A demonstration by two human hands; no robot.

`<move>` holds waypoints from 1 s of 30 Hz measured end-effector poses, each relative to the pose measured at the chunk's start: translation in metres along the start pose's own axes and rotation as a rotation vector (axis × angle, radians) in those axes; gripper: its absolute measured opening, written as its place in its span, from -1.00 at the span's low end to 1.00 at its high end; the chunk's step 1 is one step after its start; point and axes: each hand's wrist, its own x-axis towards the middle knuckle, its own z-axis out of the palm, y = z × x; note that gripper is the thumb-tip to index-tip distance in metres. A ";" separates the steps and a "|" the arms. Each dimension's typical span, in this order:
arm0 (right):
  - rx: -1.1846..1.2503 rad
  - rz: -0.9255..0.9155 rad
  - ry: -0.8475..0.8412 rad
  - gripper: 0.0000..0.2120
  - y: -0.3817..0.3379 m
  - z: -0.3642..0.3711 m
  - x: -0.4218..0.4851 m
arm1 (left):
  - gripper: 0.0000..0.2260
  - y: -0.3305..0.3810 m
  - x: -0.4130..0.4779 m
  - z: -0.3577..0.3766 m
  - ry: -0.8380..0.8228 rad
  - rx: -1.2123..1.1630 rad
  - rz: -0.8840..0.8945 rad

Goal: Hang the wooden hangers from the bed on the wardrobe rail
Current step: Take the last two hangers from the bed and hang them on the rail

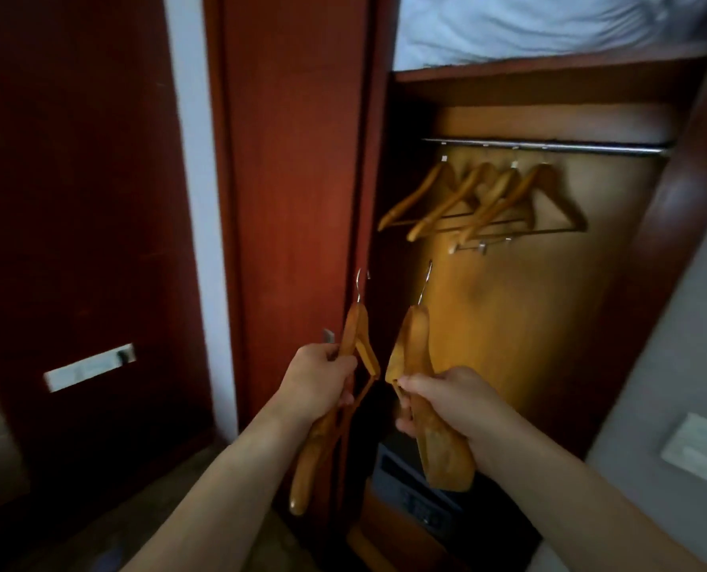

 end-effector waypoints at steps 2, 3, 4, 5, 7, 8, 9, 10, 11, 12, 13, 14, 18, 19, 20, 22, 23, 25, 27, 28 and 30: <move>0.009 0.011 0.082 -0.70 -0.003 -0.014 -0.003 | -0.80 0.012 0.011 0.020 -0.084 -0.012 0.041; 0.018 0.018 0.115 -0.73 -0.005 -0.019 -0.005 | -0.80 0.018 0.015 0.027 -0.129 -0.020 0.065; 0.041 0.017 0.146 -0.75 -0.008 -0.023 -0.007 | -0.79 0.024 0.021 0.034 -0.178 -0.021 0.086; 0.070 0.012 0.178 -0.76 -0.011 -0.027 -0.007 | -0.80 0.030 0.028 0.040 -0.233 -0.017 0.106; 0.094 0.013 0.200 -0.77 -0.017 -0.032 -0.008 | -0.81 0.040 0.040 0.048 -0.295 -0.023 0.131; 0.102 0.007 0.225 -0.76 -0.021 -0.033 -0.008 | -0.81 0.045 0.048 0.052 -0.325 -0.024 0.150; 0.108 -0.003 0.257 -0.74 -0.024 -0.035 -0.006 | -0.81 0.051 0.057 0.056 -0.349 -0.026 0.168; 0.123 -0.016 0.293 -0.73 -0.027 -0.036 -0.005 | -0.82 0.056 0.065 0.060 -0.368 -0.036 0.182; 0.143 -0.032 0.332 -0.71 -0.031 -0.036 -0.005 | -0.82 0.063 0.073 0.064 -0.382 -0.045 0.195; 0.168 -0.047 0.367 -0.72 -0.034 -0.037 -0.006 | -0.82 0.070 0.080 0.067 -0.391 -0.046 0.205; 0.183 -0.056 0.398 -0.72 -0.038 -0.038 -0.006 | -0.82 0.077 0.086 0.070 -0.398 -0.044 0.215; 0.187 -0.058 0.423 -0.73 -0.042 -0.038 -0.006 | -0.82 0.083 0.092 0.073 -0.408 -0.042 0.227; 0.208 -0.056 0.489 -0.75 -0.060 -0.050 0.005 | -0.85 0.105 0.120 0.092 -0.455 -0.049 0.235; 0.211 -0.061 0.502 -0.75 -0.065 -0.054 0.011 | -0.85 0.110 0.127 0.098 -0.463 -0.051 0.232; 0.216 -0.066 0.513 -0.75 -0.070 -0.059 0.016 | -0.84 0.115 0.134 0.104 -0.471 -0.052 0.231; 0.218 -0.075 0.532 -0.76 -0.078 -0.070 0.029 | -0.82 0.123 0.148 0.118 -0.487 -0.061 0.237; 0.214 -0.081 0.540 -0.76 -0.081 -0.076 0.036 | -0.80 0.127 0.154 0.124 -0.492 -0.062 0.243; 0.207 -0.093 0.548 -0.77 -0.087 -0.088 0.051 | -0.79 0.135 0.166 0.137 -0.492 -0.071 0.245; 0.198 -0.097 0.547 -0.78 -0.095 -0.099 0.064 | -0.83 0.146 0.176 0.148 -0.488 -0.076 0.248; 0.195 -0.100 0.548 -0.78 -0.100 -0.105 0.070 | -0.85 0.152 0.182 0.153 -0.484 -0.081 0.251; 0.189 -0.103 0.550 -0.77 -0.112 -0.115 0.082 | -0.86 0.163 0.196 0.164 -0.466 -0.106 0.255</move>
